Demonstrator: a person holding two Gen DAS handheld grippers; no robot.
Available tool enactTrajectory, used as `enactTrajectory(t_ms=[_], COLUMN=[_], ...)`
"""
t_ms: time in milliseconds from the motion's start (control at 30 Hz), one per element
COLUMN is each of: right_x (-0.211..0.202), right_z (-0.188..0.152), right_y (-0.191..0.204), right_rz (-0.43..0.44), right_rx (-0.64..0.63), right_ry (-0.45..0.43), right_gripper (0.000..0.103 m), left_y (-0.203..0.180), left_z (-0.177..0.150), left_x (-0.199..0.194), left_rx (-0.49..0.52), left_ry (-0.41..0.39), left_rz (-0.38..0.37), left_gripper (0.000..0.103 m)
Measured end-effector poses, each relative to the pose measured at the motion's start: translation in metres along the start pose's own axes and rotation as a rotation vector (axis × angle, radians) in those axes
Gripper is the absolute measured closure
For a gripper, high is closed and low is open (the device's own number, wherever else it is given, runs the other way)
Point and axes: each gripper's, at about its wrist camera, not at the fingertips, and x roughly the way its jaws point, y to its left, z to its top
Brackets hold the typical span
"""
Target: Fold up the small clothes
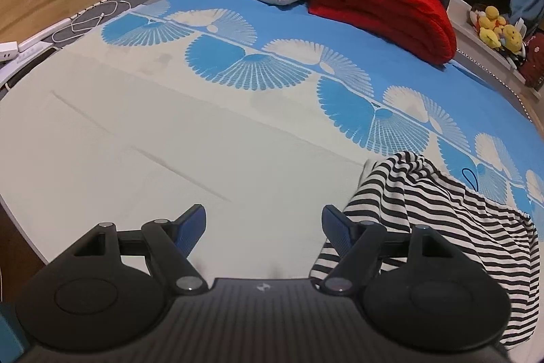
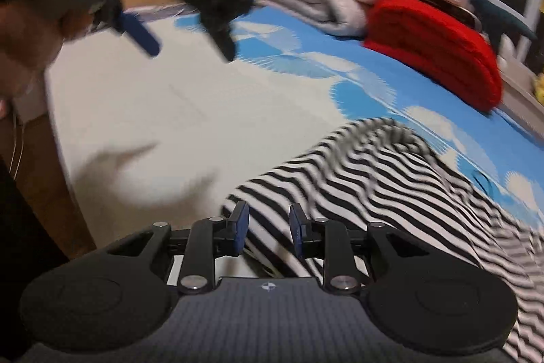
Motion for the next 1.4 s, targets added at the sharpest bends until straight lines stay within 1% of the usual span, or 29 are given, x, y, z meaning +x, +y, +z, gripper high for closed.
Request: enactTrajectory(t_ms=[67, 133, 167, 200, 233, 333, 400, 433, 467, 500, 533, 567, 600, 633, 700, 767, 800, 833, 900, 967, 1067, 1133, 1200, 1233, 1267, 1300, 1333, 1400], right_x=[0.016, 0.035, 0.042, 0.046, 0.049, 0.054, 0.055, 0.057, 0.058, 0.06, 0.062, 0.06, 0.058, 0.05, 0.031, 0.01, 0.002, -0.005, -0.016, -0.024, -0.032, -0.036, -0.039, -0.039, -0.039, -0.037, -0.035, -0.031], right_z=[-0.001, -0.005, -0.008, -0.009, -0.009, -0.005, -0.003, -0.003, -0.003, -0.003, -0.003, 0.0, 0.002, 0.006, 0.01, 0.014, 0.014, 0.014, 0.013, 0.01, 0.005, 0.002, 0.002, 0.004, 0.004, 0.005, 0.005, 0.007], right_y=[0.009, 0.014, 0.016, 0.018, 0.019, 0.021, 0.019, 0.019, 0.016, 0.013, 0.009, 0.003, -0.003, -0.008, -0.012, -0.021, -0.028, -0.034, -0.046, -0.053, -0.06, -0.063, -0.063, -0.065, -0.066, -0.068, -0.068, -0.068], right_rz=[0.003, 0.004, -0.003, -0.009, -0.01, -0.001, 0.013, 0.018, 0.015, 0.005, -0.004, 0.007, 0.014, 0.017, 0.007, -0.005, -0.001, 0.005, 0.012, 0.021, 0.034, 0.043, 0.049, 0.054, 0.058, 0.063, 0.068, 0.079], right_rx=[-0.066, -0.108, -0.125, -0.141, -0.155, -0.151, -0.142, -0.147, -0.15, -0.145, -0.132, -0.099, -0.066, -0.034, -0.02, 0.011, 0.048, 0.086, 0.138, 0.17, 0.2, 0.204, 0.206, 0.21, 0.214, 0.217, 0.221, 0.228], right_ry=[0.032, 0.101, 0.121, 0.126, 0.131, 0.14, 0.143, 0.14, 0.136, 0.132, 0.135, 0.13, 0.118, 0.094, 0.035, -0.02, -0.035, -0.05, -0.08, -0.099, -0.104, -0.101, -0.103, -0.102, -0.099, -0.094, -0.087, -0.077], right_gripper=[0.072, 0.068, 0.065, 0.058, 0.055, 0.05, 0.049, 0.05, 0.057, 0.071, 0.074, 0.079, 0.081, 0.082, 0.083, 0.084, 0.084, 0.084, 0.085, 0.085, 0.085, 0.085, 0.085, 0.085, 0.085, 0.085, 0.085, 0.086], left_y=[0.003, 0.005, 0.007, 0.008, 0.009, 0.013, 0.016, 0.017, 0.018, 0.019, 0.02, 0.021, 0.022, 0.022, 0.023, 0.017, 0.01, 0.004, -0.015, -0.032, -0.056, -0.069, -0.08, -0.083, -0.085, -0.086, -0.086, -0.083], left_z=[0.001, 0.001, 0.001, 0.001, 0.002, 0.003, 0.004, 0.004, 0.005, 0.006, 0.007, 0.008, 0.009, 0.009, 0.01, 0.01, 0.01, 0.01, 0.012, 0.014, 0.016, 0.017, 0.014, 0.014, 0.013, 0.014, 0.015, 0.022], left_x=[0.001, 0.001, 0.001, 0.002, 0.003, 0.009, 0.013, 0.015, 0.018, 0.021, 0.024, 0.027, 0.032, 0.037, 0.054, 0.072, 0.081, 0.088, 0.104, 0.12, 0.146, 0.165, 0.183, 0.189, 0.194, 0.197, 0.198, 0.19], left_rx=[-0.001, -0.008, -0.013, -0.016, -0.019, -0.038, -0.055, -0.062, -0.071, -0.078, -0.087, -0.094, -0.107, -0.123, -0.182, -0.226, -0.234, -0.233, -0.234, -0.227, -0.215, -0.218, -0.218, -0.22, -0.224, -0.225, -0.218, -0.198], left_ry=[0.006, 0.015, 0.016, 0.017, 0.02, 0.043, 0.057, 0.063, 0.075, 0.083, 0.091, 0.1, 0.117, 0.137, 0.215, 0.291, 0.329, 0.354, 0.403, 0.444, 0.483, 0.513, 0.538, 0.546, 0.547, 0.547, 0.547, 0.517], left_rz=[0.002, 0.005, 0.004, 0.001, -0.004, -0.017, -0.026, -0.038, -0.06, -0.08, -0.107, -0.131, -0.169, -0.202, -0.315, -0.409, -0.449, -0.475, -0.55, -0.601, -0.641, -0.644, -0.63, -0.623, -0.61, -0.609, -0.618, -0.603], left_gripper=[0.023, 0.023, 0.023, 0.023, 0.023, 0.023, 0.023, 0.023, 0.023, 0.023, 0.022, 0.021, 0.021, 0.021, 0.019, 0.017, 0.017, 0.017, 0.014, 0.012, 0.012, 0.013, 0.02, 0.034, 0.051, 0.062, 0.085, 0.087])
